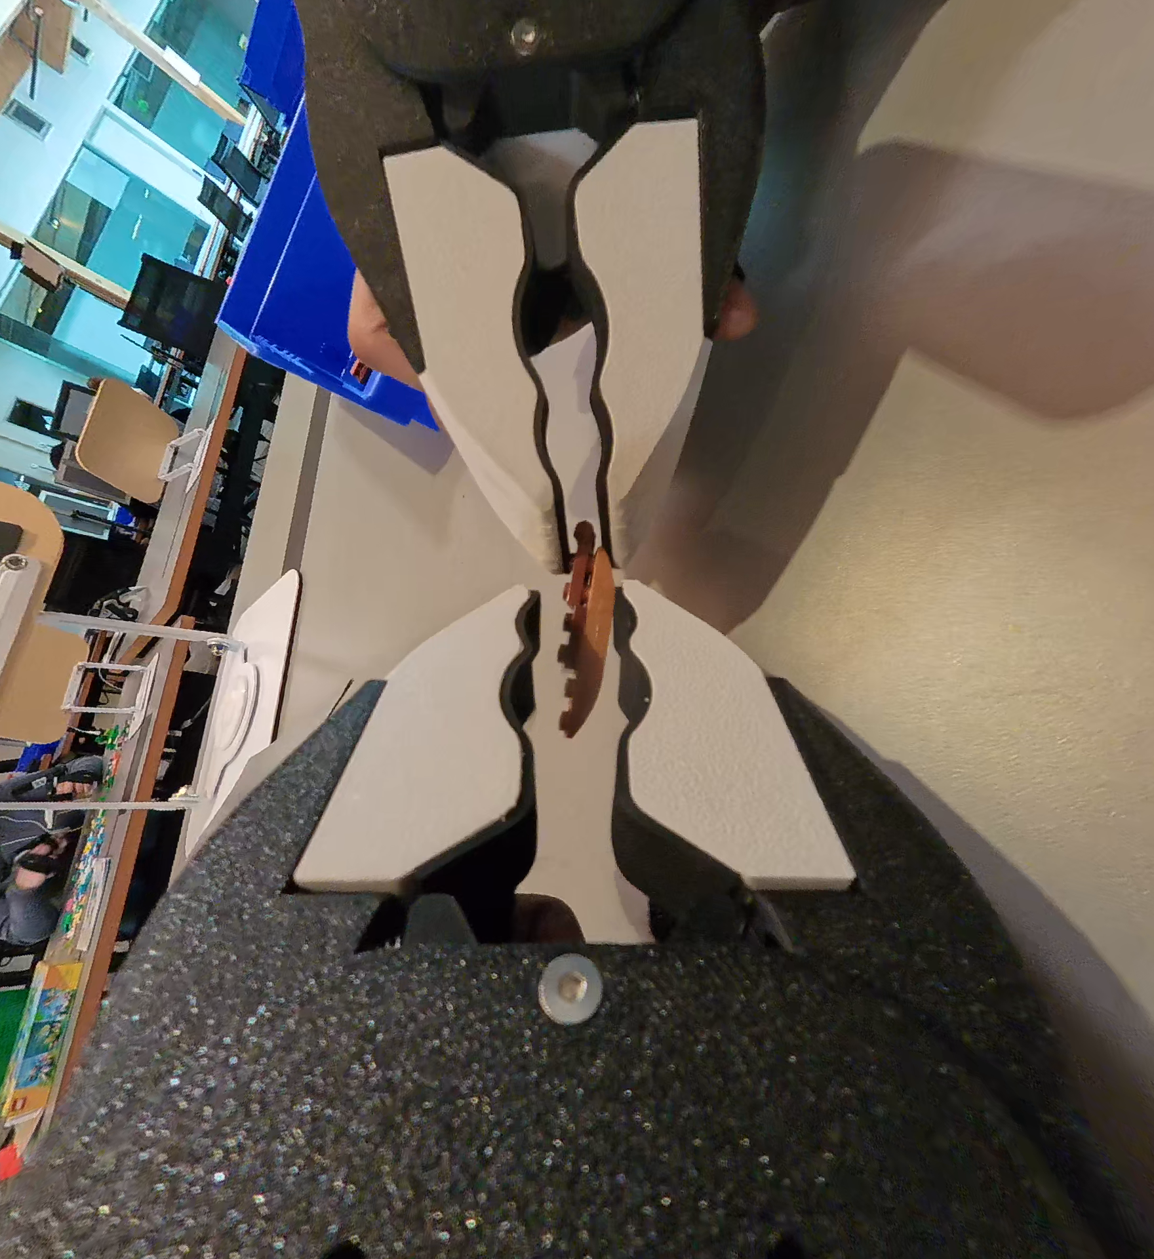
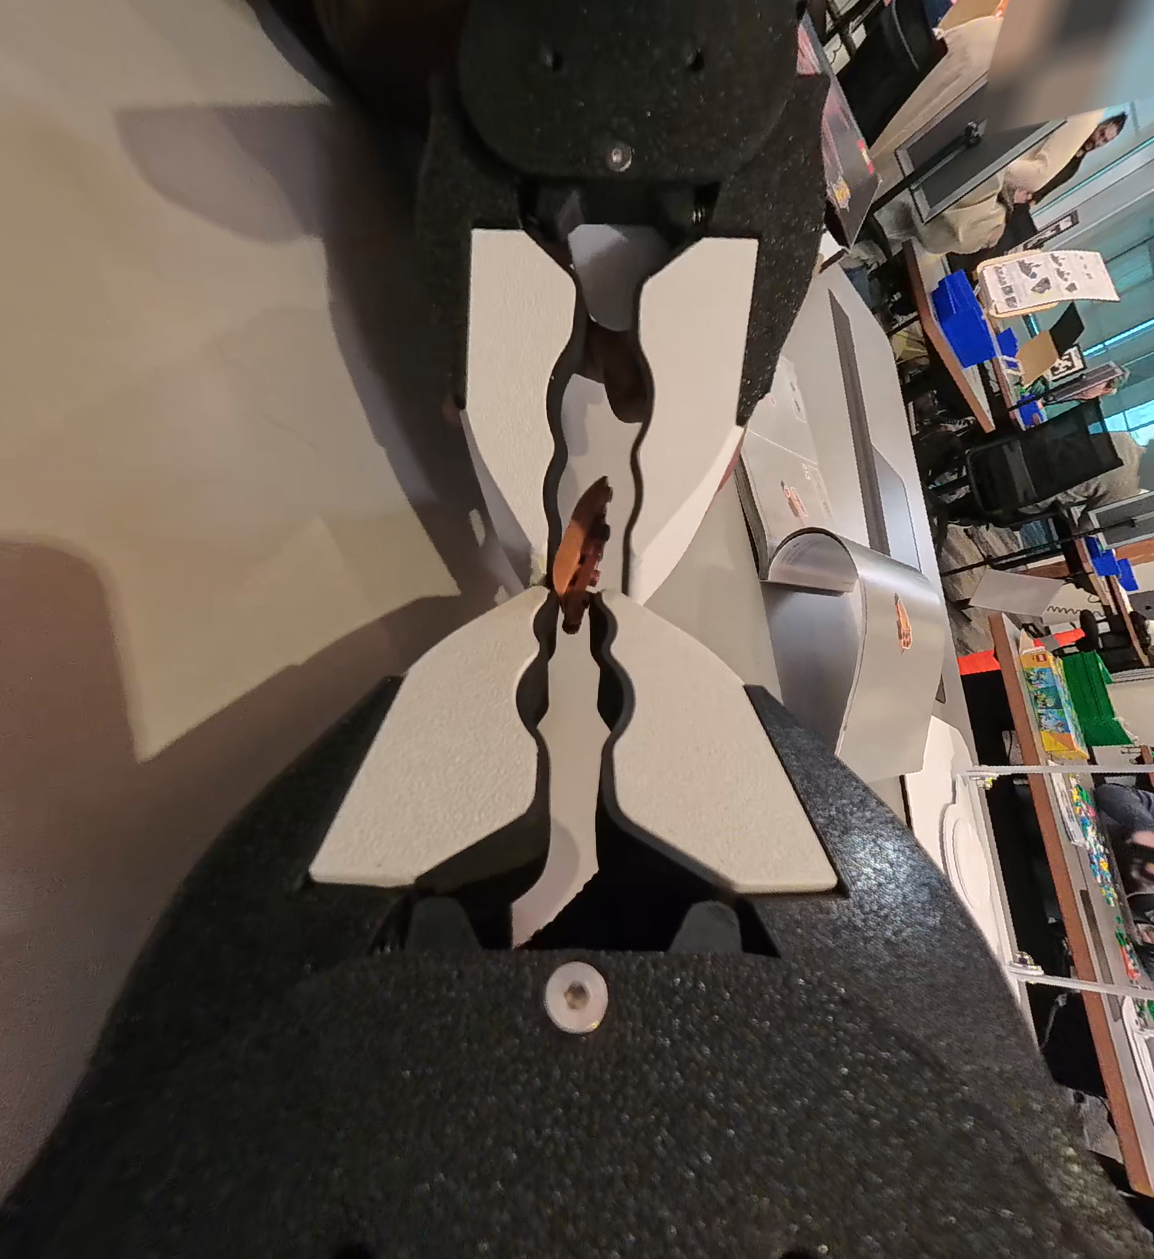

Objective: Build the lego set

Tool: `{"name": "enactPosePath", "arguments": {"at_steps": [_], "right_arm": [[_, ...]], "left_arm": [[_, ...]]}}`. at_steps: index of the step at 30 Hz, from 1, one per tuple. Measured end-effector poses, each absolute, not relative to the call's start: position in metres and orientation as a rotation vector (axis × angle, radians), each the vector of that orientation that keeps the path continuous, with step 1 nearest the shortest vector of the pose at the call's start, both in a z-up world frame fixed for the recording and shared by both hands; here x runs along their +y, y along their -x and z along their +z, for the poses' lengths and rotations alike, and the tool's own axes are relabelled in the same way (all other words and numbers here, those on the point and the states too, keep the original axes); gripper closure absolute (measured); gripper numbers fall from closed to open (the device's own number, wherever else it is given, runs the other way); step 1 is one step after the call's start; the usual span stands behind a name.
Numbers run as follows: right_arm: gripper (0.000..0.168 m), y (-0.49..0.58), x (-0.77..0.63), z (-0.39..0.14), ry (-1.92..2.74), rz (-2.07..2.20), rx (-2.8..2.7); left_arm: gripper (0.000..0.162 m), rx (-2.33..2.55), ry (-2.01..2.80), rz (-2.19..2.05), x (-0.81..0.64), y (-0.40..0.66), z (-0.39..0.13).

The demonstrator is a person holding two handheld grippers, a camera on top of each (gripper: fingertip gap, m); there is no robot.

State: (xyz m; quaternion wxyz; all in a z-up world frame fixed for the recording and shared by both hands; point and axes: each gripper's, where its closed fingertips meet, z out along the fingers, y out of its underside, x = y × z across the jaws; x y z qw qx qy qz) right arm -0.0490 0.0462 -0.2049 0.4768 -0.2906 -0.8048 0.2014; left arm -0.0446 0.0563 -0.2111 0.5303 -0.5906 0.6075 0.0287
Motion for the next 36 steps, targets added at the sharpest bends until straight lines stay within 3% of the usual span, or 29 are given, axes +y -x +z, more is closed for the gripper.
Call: {"name": "enactPosePath", "arguments": {"at_steps": [9, 16, 36], "right_arm": [[0.159, 0.047, 0.044, -0.203, 0.723, 0.551, -1.964], [0.16, 0.044, 0.038, -0.196, 0.749, 0.687, -1.951], [0.159, 0.041, 0.035, -0.208, 0.791, 0.754, -2.007]], "left_arm": [[0.134, 1.461, 1.348, 0.074, 0.053, 0.048, -0.206], [0.149, 1.473, 1.301, -0.001, 0.044, 0.041, -0.202], [0.149, 1.489, 1.46, -0.195, 0.038, 0.039, -0.216]]}}
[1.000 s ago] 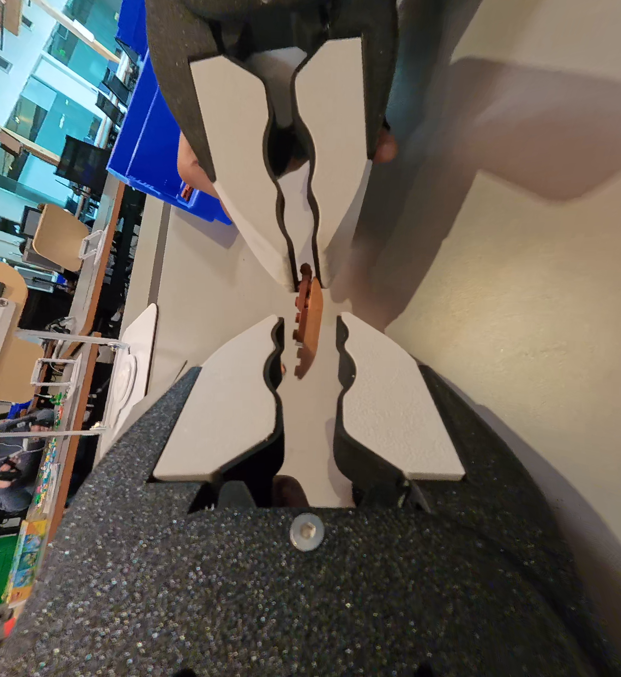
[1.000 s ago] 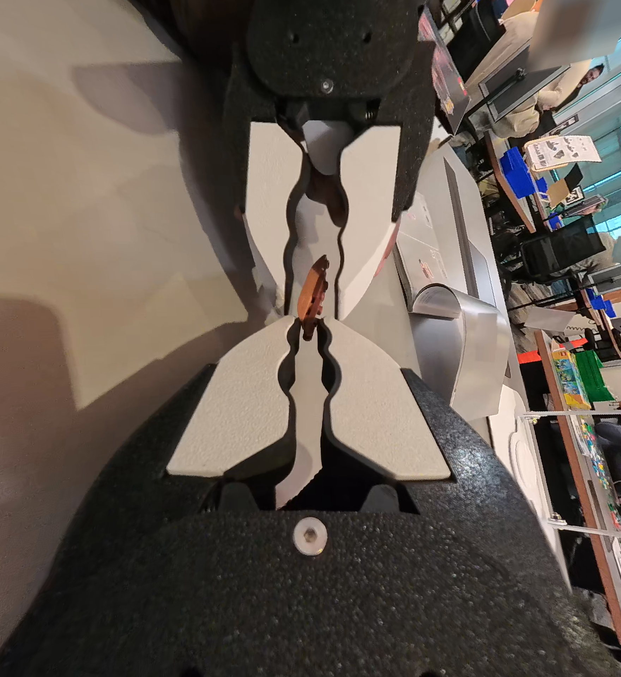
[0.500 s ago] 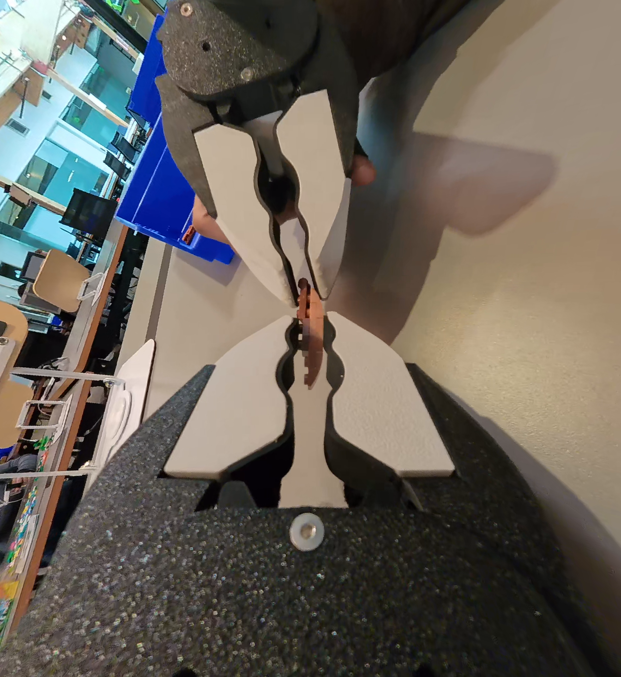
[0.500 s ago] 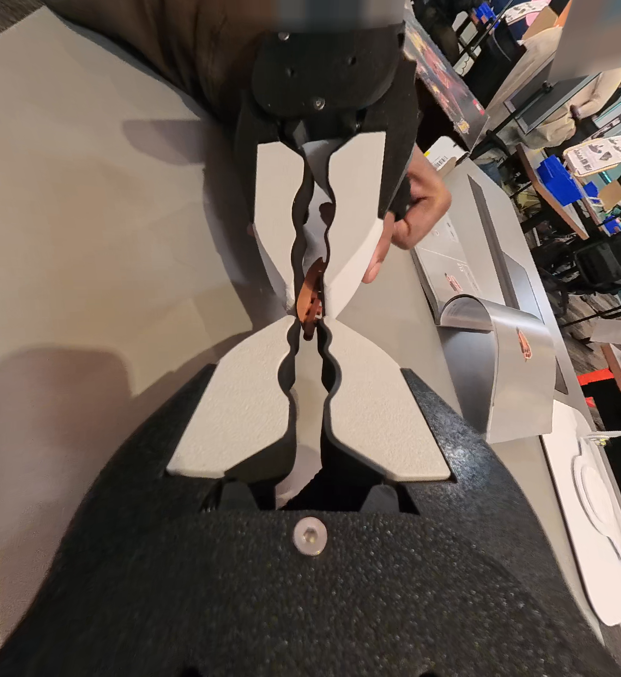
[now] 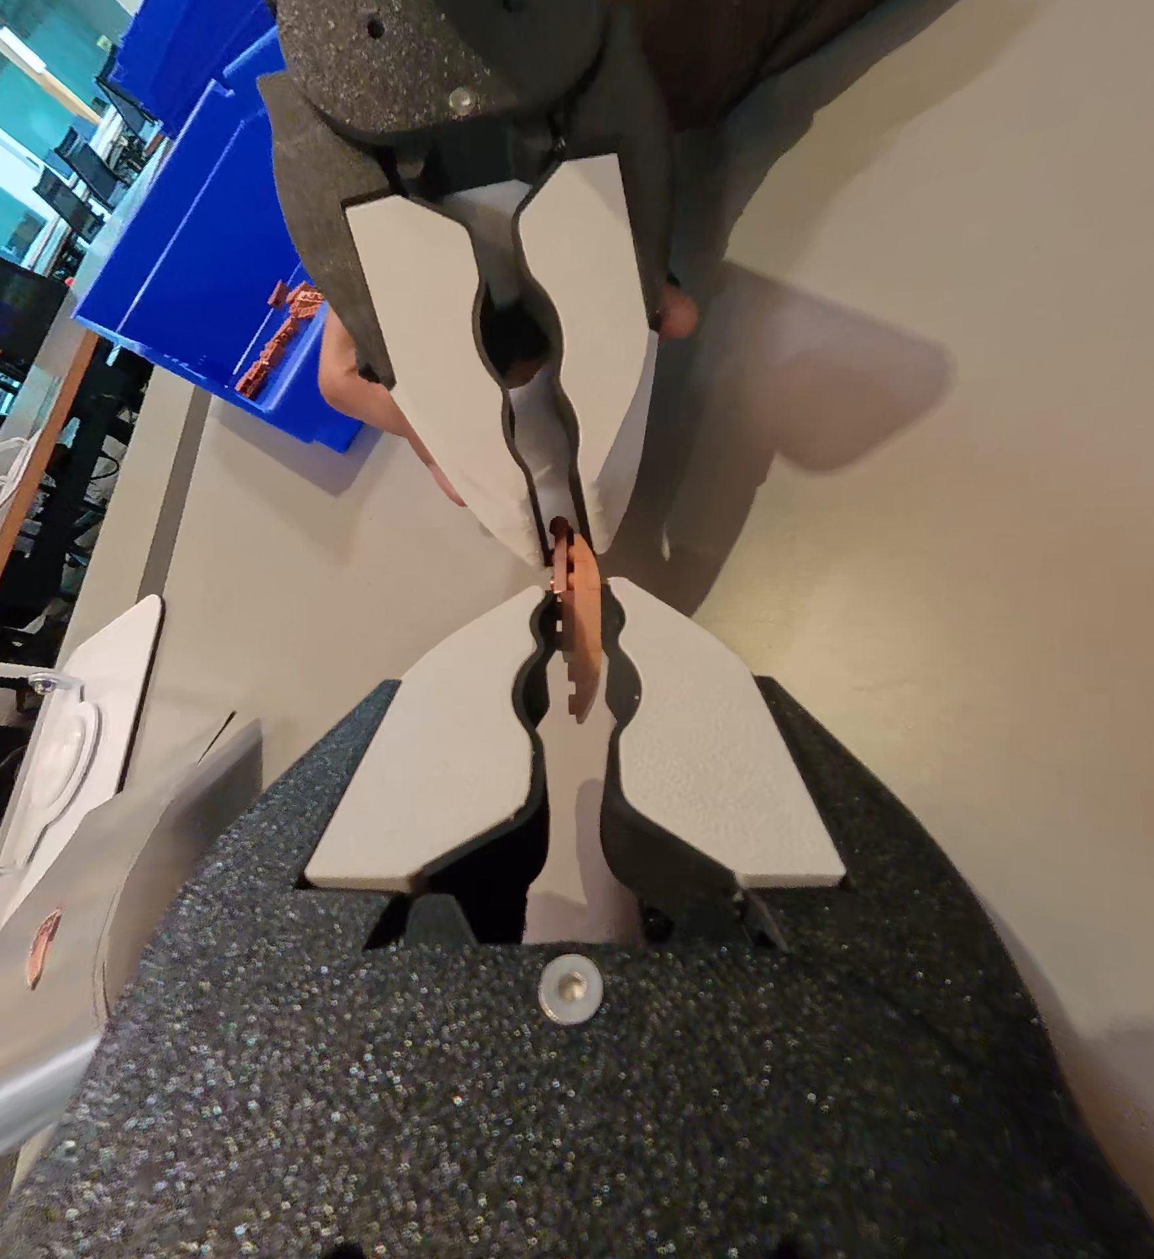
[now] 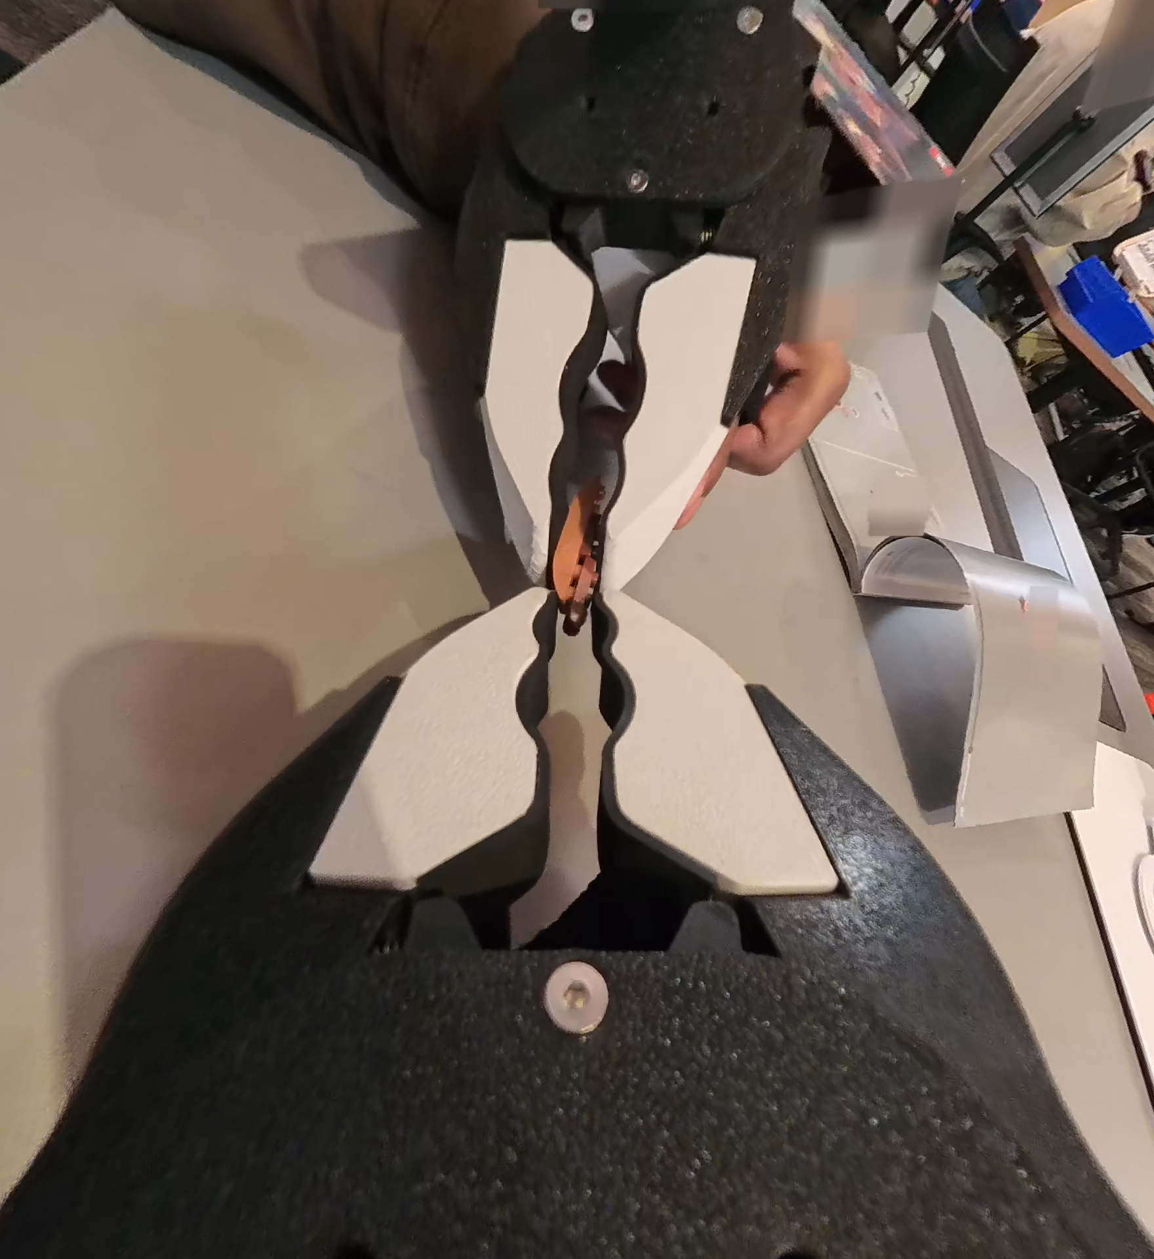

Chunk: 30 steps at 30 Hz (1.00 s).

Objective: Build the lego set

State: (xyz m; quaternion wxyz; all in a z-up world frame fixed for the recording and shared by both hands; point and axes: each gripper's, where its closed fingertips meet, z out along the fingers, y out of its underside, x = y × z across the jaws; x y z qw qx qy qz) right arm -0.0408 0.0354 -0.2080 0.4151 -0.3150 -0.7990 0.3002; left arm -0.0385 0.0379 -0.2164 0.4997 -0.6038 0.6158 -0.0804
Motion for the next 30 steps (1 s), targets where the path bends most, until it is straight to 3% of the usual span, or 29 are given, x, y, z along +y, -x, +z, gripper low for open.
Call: {"name": "enactPosePath", "arguments": {"at_steps": [30], "right_arm": [[0.16, 0.0464, 0.0368, -0.2097, 0.83, 0.739, -1.983]], "left_arm": [[0.15, 1.502, 1.505, -0.12, 0.0414, 0.0426, -0.2199]]}}
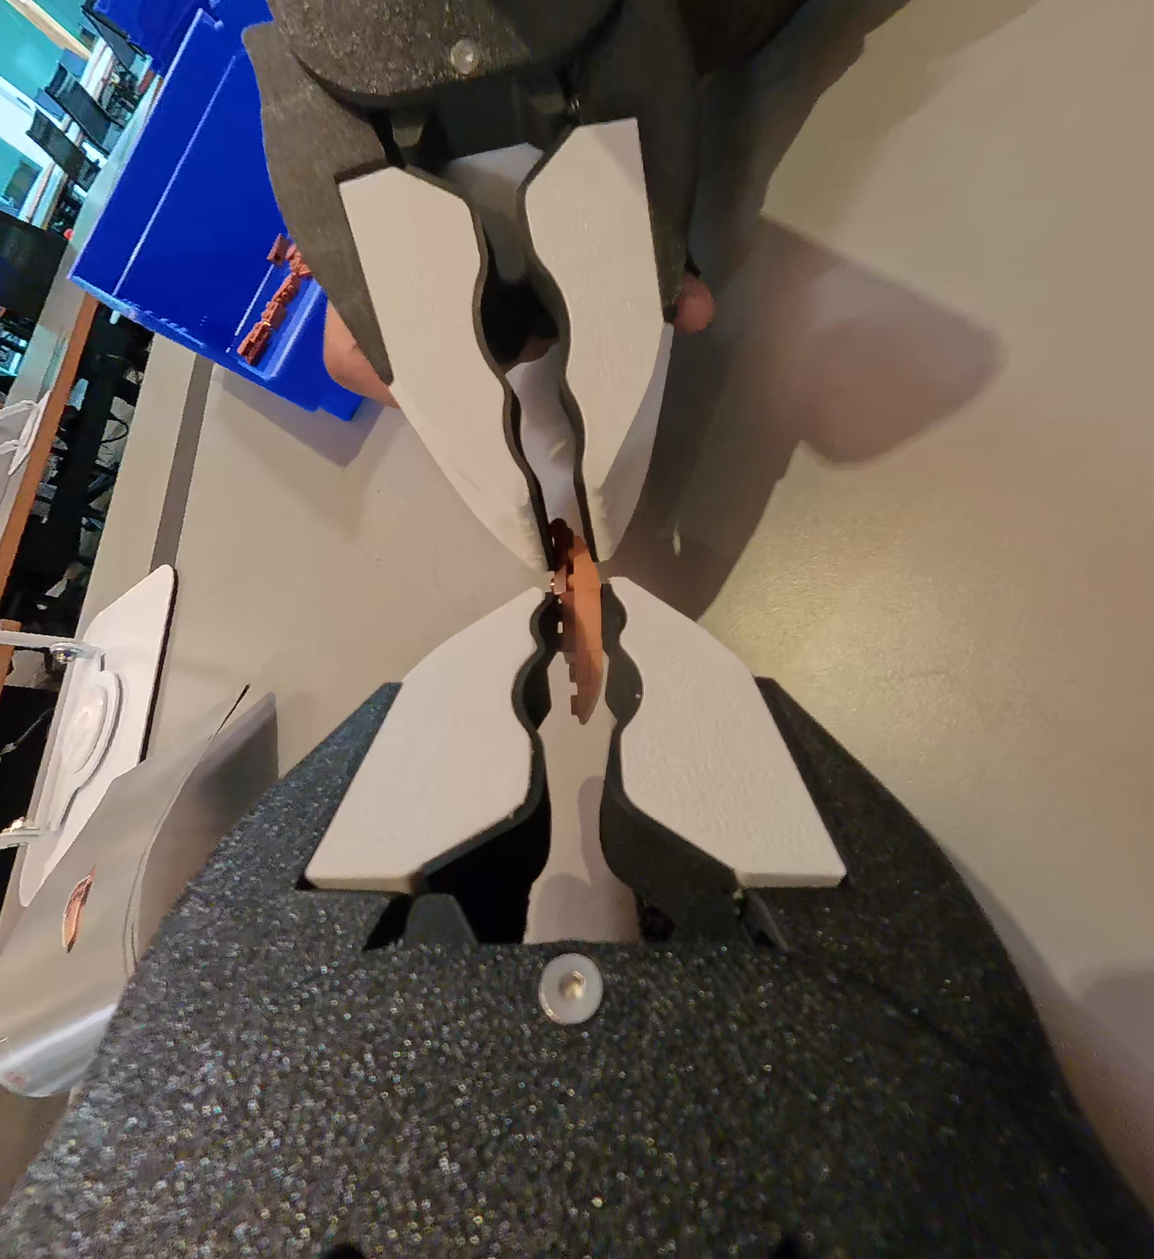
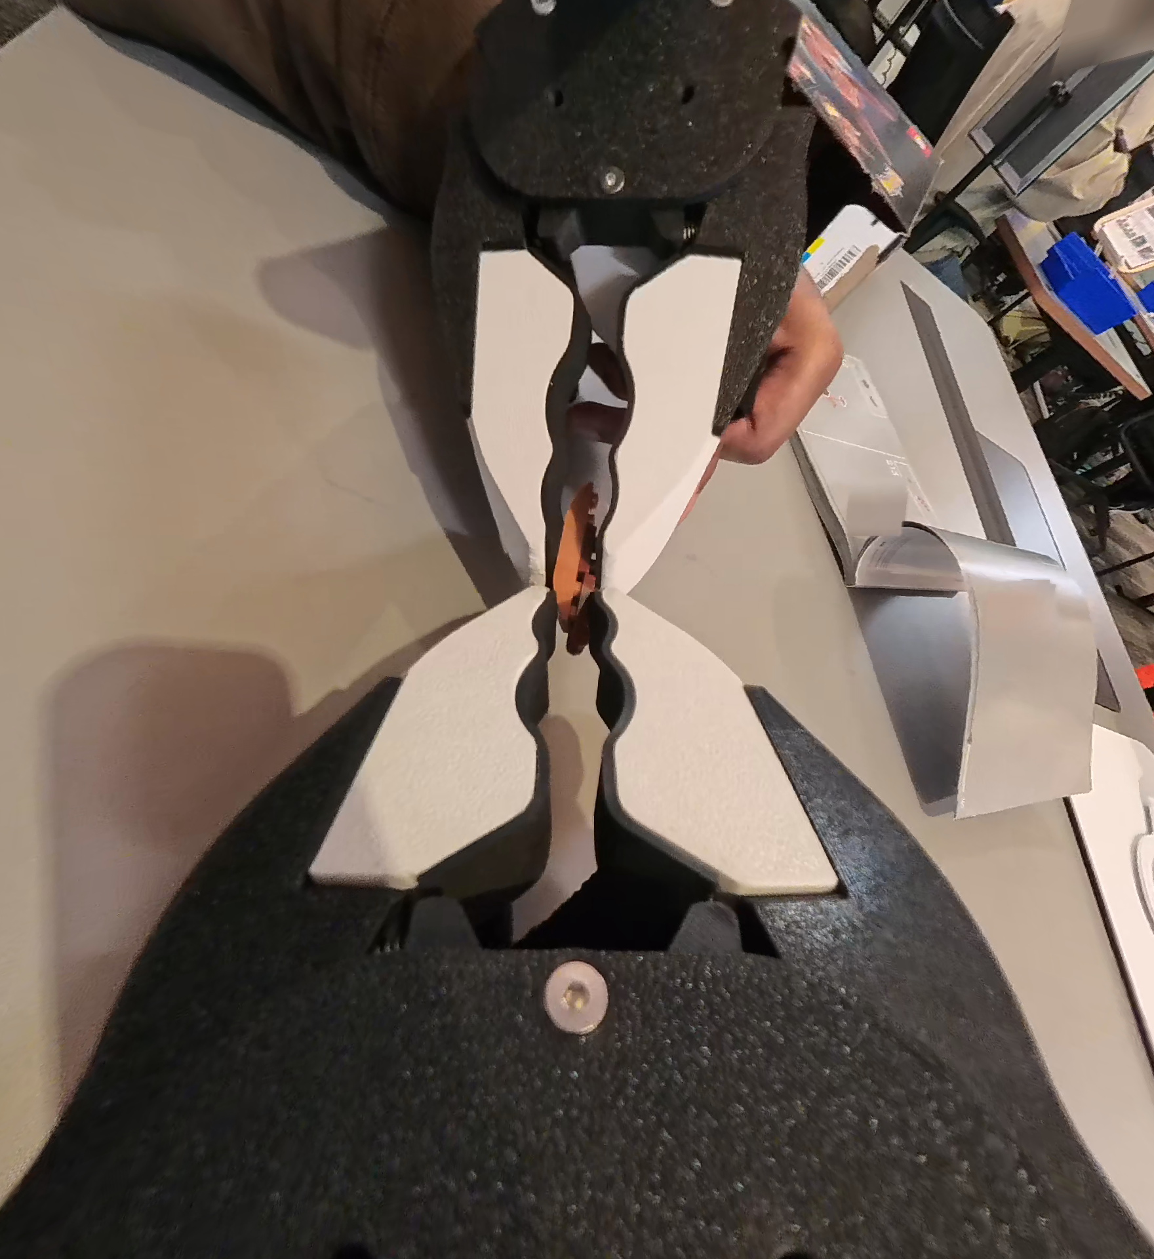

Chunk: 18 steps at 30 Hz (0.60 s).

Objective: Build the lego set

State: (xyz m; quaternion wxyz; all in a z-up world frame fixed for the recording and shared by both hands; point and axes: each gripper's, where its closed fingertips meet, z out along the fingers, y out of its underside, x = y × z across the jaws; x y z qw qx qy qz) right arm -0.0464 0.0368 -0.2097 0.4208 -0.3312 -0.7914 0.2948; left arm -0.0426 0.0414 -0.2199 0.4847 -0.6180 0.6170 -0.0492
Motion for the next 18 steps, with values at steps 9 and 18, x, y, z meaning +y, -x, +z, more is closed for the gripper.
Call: {"name": "enactPosePath", "arguments": {"at_steps": [9, 18], "right_arm": [[0.159, 0.0483, 0.0371, -0.2032, 0.825, 0.743, -1.944], [0.146, 0.0481, 0.0429, -0.2065, 0.883, 0.731, -1.944]], "left_arm": [[0.149, 1.495, 1.464, -0.079, 0.0429, 0.0442, -0.2139], [0.149, 1.49, 1.431, -0.045, 0.045, 0.0444, -0.2112]]}}
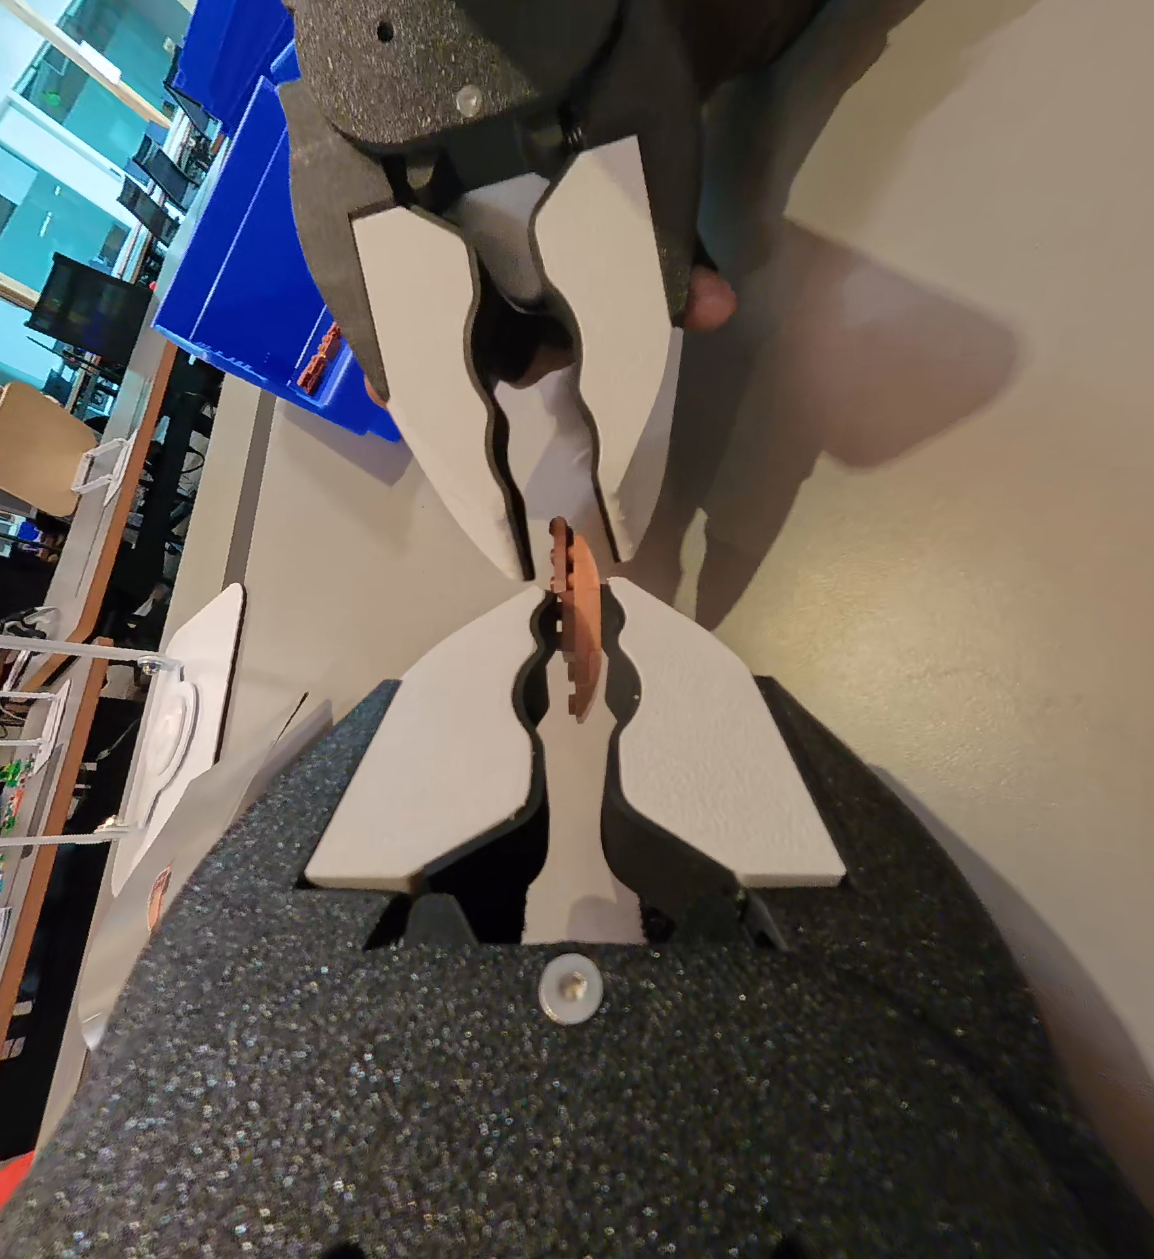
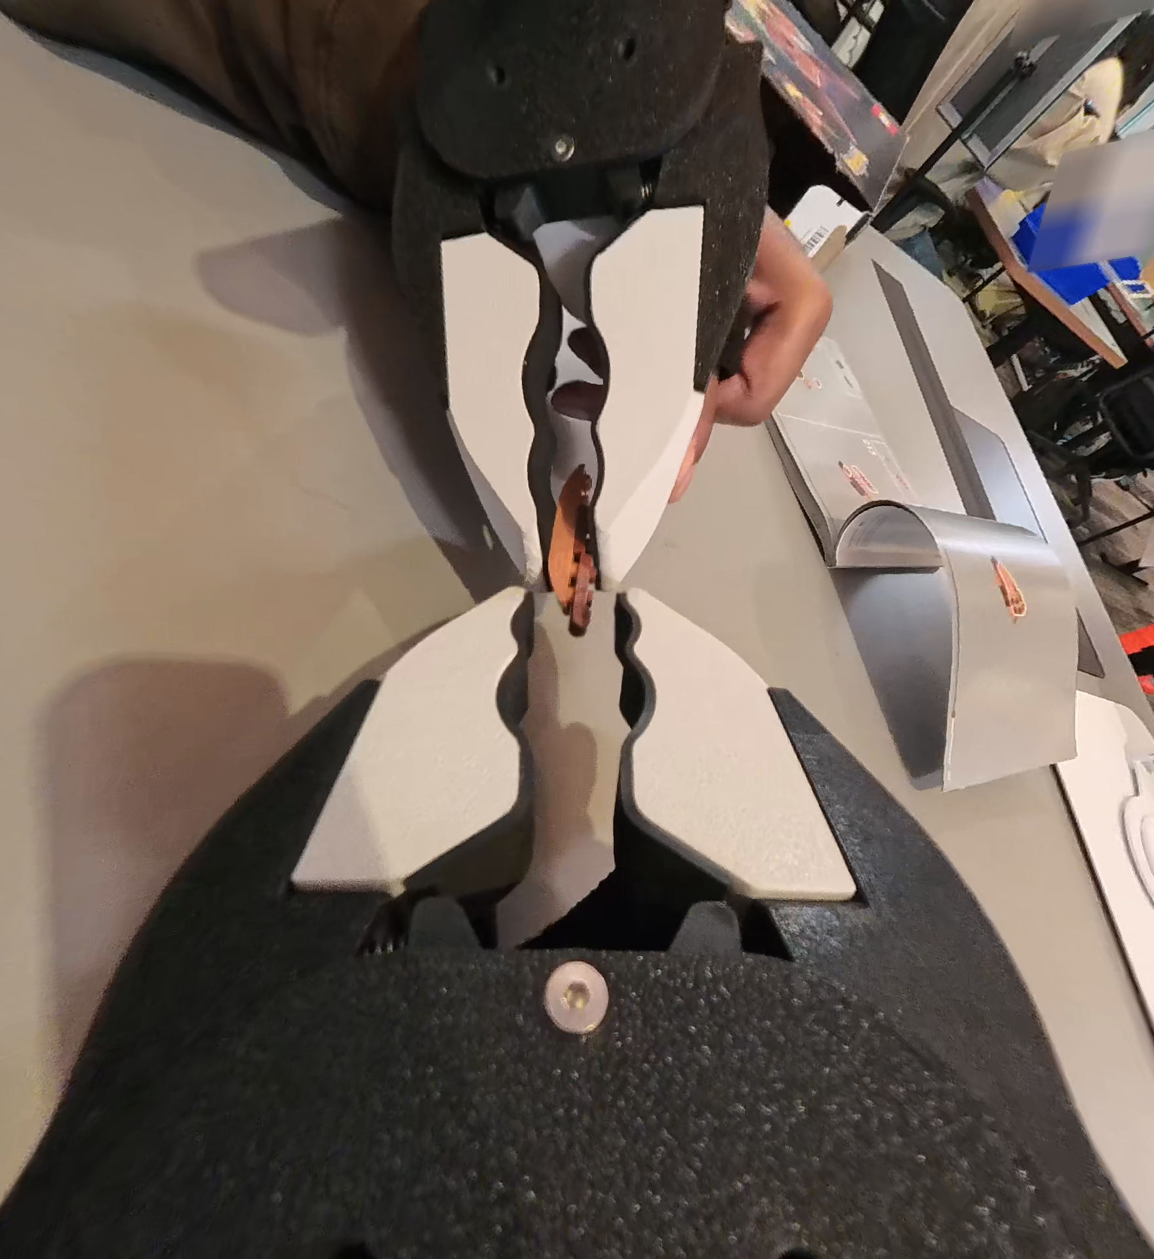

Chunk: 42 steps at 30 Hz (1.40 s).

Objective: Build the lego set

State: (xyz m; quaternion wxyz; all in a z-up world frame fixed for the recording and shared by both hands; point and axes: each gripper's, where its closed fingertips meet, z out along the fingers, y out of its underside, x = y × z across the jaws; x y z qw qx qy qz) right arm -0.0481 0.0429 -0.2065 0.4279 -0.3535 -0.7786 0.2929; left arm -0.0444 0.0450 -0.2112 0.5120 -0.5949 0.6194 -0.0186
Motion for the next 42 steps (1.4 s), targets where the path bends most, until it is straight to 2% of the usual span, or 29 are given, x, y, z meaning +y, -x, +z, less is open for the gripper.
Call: {"name": "enactPosePath", "arguments": {"at_steps": [4, 18, 25, 29, 35, 42], "right_arm": [[0.158, 0.048, 0.041, -0.205, 0.888, 0.76, -1.939], [0.159, 0.047, 0.04, -0.22, 0.855, 0.655, -2.03], [0.159, 0.047, 0.044, -0.203, 0.835, 0.702, -1.942], [0.159, 0.047, 0.048, -0.2, 0.749, 0.592, -1.921], [0.159, 0.044, 0.048, -0.196, 0.59, 0.44, -1.905], [0.159, 0.045, 0.044, -0.189, 0.461, 0.343, -1.864]], "left_arm": [[0.149, 1.492, 1.429, -0.04, 0.045, 0.044, -0.212], [0.15, 1.533, 1.511, -0.065, 0.044, 0.043, -0.226], [0.148, 1.407, 1.457, -0.097, 0.049, 0.044, -0.208], [0.137, 1.358, 1.518, -0.25, 0.046, 0.046, -0.207], [0.133, 1.183, 1.676, -0.585, 0.045, 0.043, -0.204], [0.139, 1.042, 1.765, -0.841, 0.044, 0.042, -0.197]]}}
